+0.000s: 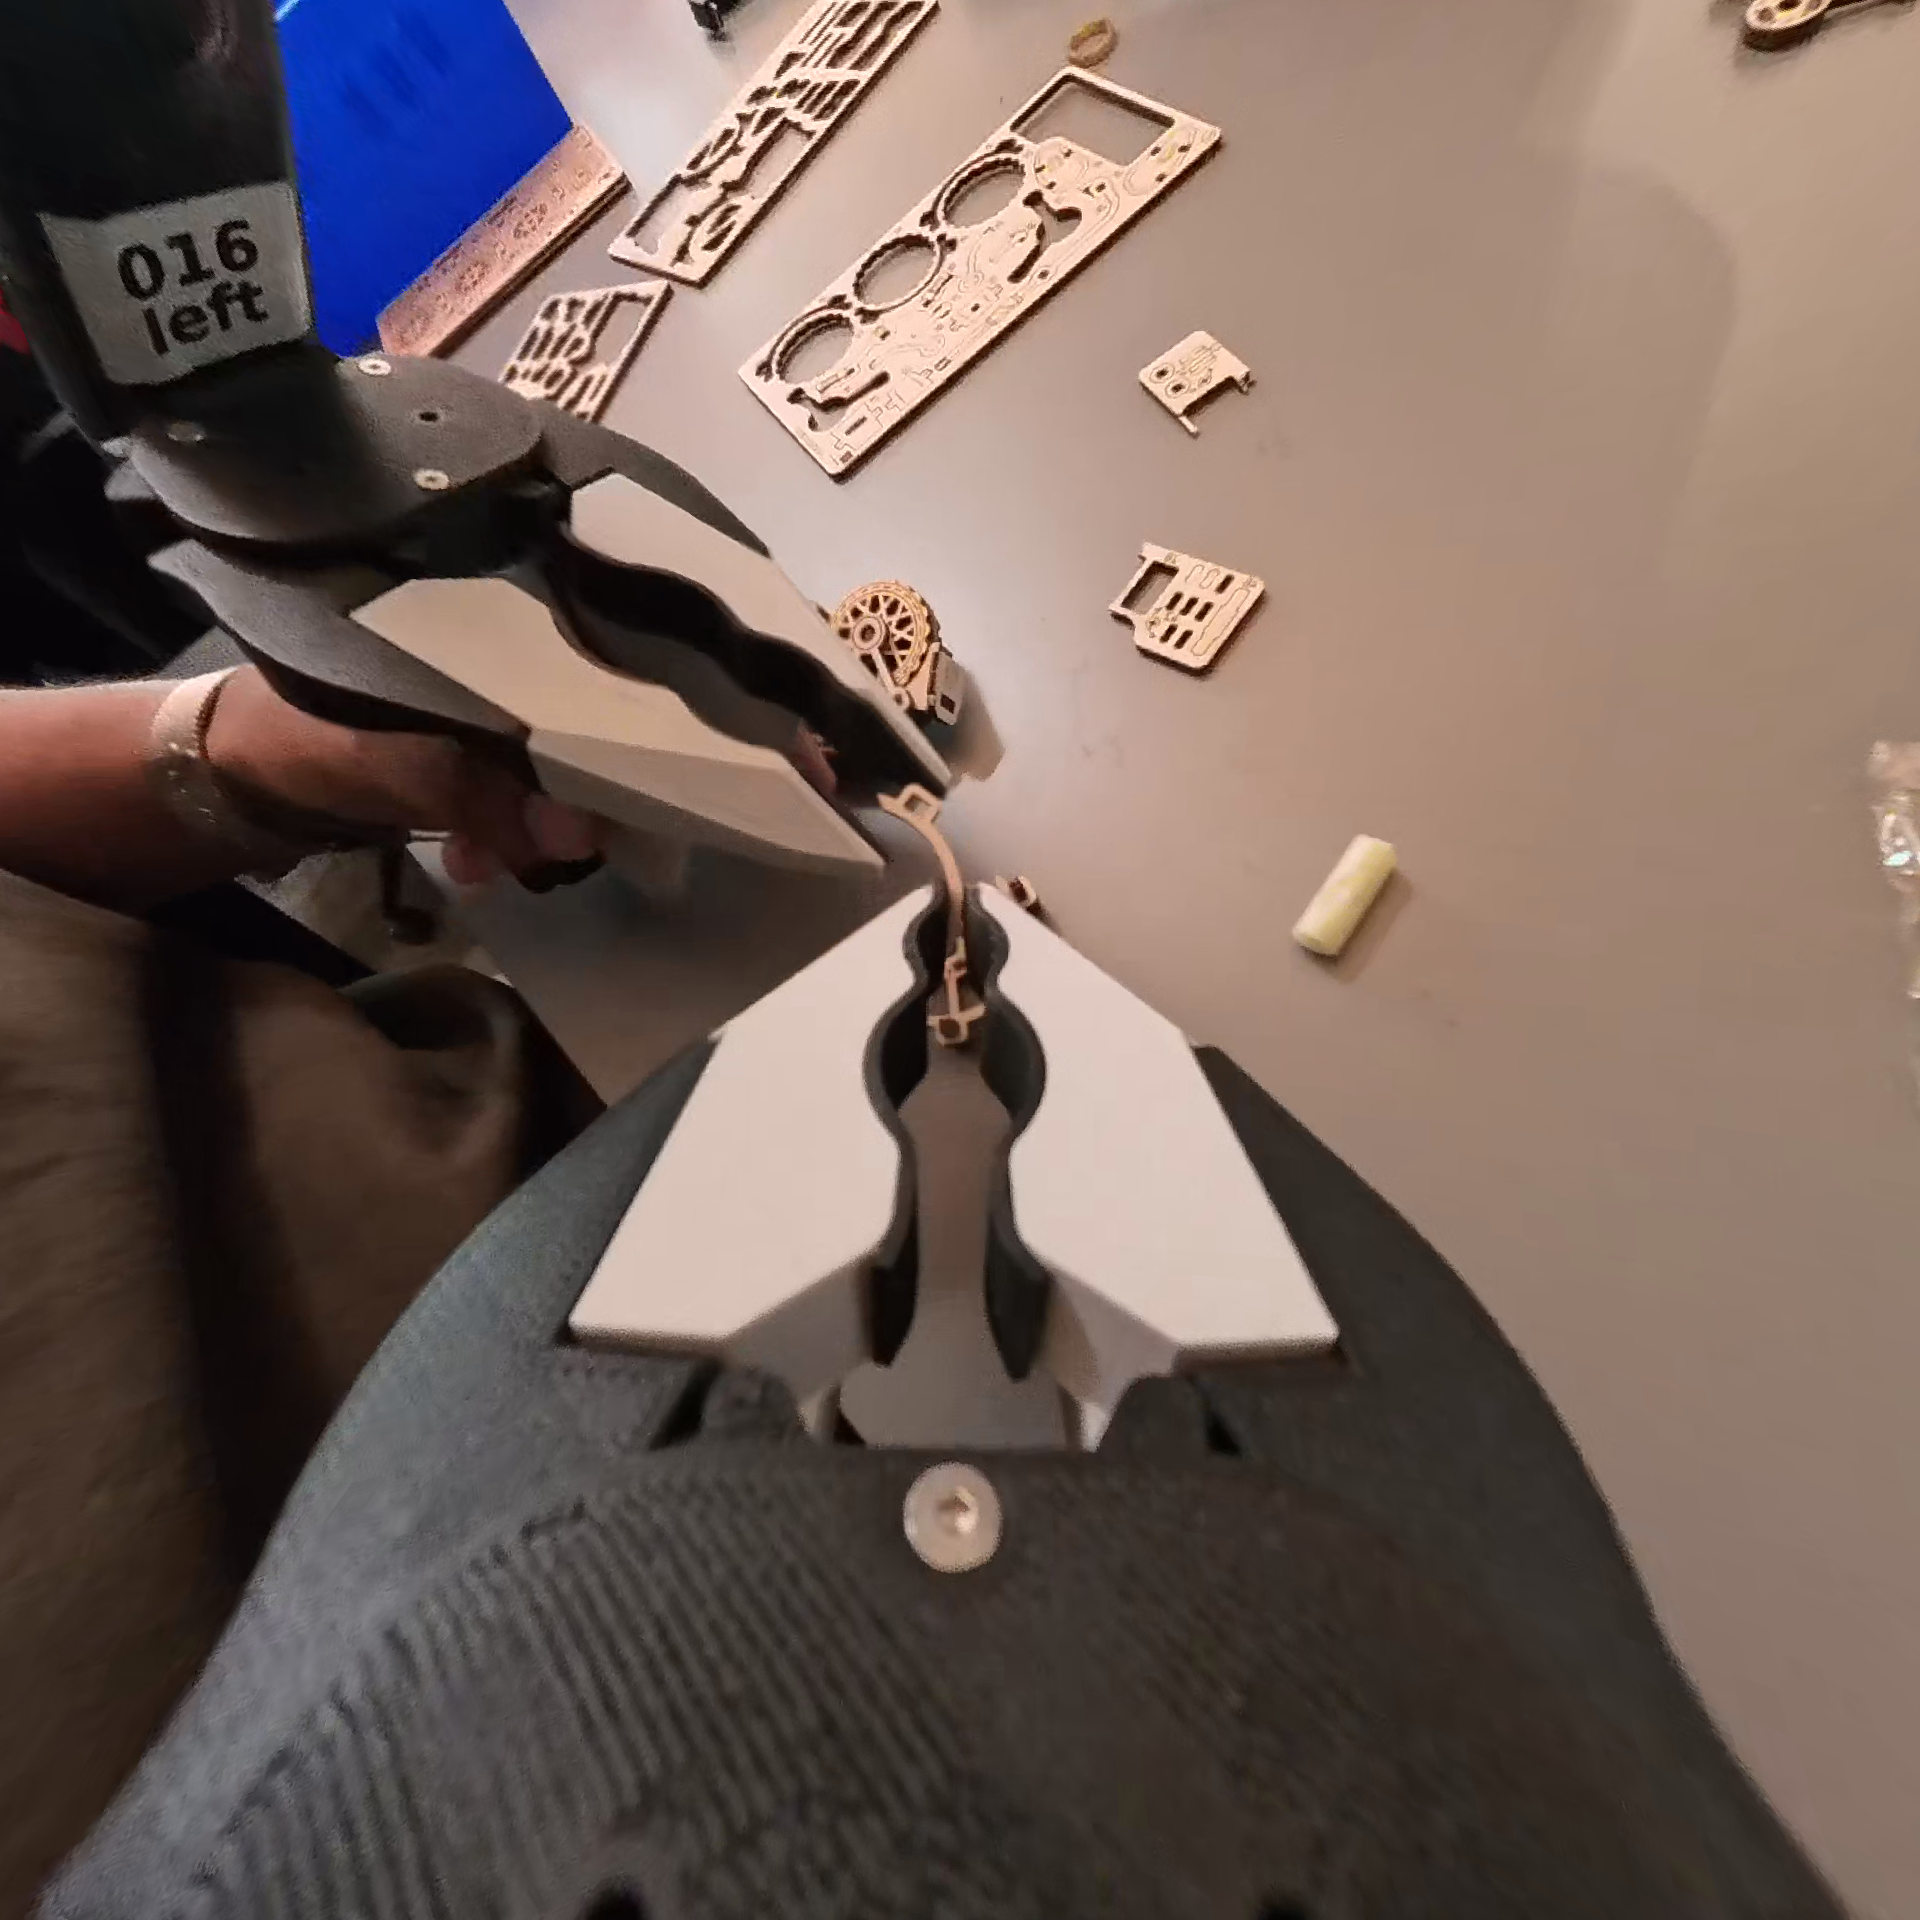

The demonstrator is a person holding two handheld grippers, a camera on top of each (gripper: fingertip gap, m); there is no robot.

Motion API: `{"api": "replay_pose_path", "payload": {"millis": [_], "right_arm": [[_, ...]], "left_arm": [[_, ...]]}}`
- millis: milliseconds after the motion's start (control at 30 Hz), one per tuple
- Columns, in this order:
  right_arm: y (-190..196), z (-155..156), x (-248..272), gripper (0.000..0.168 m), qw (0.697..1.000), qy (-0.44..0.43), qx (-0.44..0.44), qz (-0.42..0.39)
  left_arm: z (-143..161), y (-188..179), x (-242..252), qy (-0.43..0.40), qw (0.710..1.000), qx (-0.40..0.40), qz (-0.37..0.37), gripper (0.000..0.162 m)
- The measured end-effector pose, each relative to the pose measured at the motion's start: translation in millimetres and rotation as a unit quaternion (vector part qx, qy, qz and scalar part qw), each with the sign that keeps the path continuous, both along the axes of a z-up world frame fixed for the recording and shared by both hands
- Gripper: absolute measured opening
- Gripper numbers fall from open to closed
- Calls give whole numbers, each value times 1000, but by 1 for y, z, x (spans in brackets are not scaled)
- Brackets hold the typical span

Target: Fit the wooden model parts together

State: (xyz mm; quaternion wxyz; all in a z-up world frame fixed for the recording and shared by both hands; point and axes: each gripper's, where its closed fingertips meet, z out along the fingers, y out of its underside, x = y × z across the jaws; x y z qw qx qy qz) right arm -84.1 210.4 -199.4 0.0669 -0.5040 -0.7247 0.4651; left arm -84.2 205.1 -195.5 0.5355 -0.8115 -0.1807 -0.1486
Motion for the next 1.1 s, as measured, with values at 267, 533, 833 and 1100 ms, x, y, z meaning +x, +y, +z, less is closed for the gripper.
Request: {"api": "replay_pose_path", "payload": {"millis": [267,533,833,1100], "right_arm": [[-8,-3,3,1,999,14,14,25],[-10,-2,4,7,999,23,11,39],[-11,3,3,9,996,64,37,49],[-17,6,12,6,996,28,-38,81]], "left_arm": [[5,-1,2,0,1000,12,-7,4],[8,-4,0,-50,998,29,-7,0],[8,-5,2,-131,990,45,-20,0],[11,-6,12,-129,989,49,-56,0]]}}
